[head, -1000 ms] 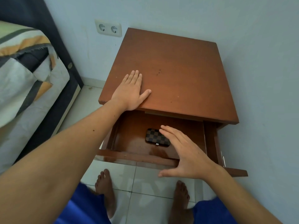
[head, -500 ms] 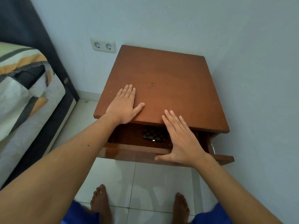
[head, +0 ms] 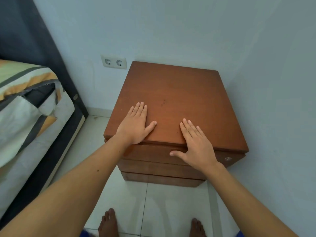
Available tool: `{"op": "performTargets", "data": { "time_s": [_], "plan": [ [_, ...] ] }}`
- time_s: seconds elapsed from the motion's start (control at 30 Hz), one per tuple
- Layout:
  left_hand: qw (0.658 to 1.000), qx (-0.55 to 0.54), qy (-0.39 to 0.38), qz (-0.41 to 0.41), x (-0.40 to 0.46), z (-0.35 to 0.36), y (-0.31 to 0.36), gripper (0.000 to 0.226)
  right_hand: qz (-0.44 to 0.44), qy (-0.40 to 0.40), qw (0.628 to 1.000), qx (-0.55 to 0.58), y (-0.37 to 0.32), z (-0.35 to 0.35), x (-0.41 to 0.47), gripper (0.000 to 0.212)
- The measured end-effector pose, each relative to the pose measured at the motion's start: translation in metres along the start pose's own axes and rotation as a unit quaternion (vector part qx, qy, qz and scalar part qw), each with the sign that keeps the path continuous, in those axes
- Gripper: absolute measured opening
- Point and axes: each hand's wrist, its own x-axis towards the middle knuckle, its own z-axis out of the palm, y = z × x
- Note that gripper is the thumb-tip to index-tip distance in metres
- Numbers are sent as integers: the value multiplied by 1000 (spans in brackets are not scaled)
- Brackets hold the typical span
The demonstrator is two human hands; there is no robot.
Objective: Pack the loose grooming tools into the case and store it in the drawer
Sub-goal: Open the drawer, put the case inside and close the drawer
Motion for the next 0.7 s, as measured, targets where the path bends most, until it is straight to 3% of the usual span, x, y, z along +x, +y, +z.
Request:
{"op": "performTargets", "data": {
  "time_s": [0.4,0.53,0.7],
  "plan": [
    [1000,-3,5,0,1,3,0,87,18,4,1000,25,1,0,1,113],
    [1000,-3,10,2,2,3,-1,87,55,16,988,143,3,-17,11,86],
    [1000,-10,11,0,1,4,-2,87,99,-12,987,125,9,-20,52,79]
  ]
}}
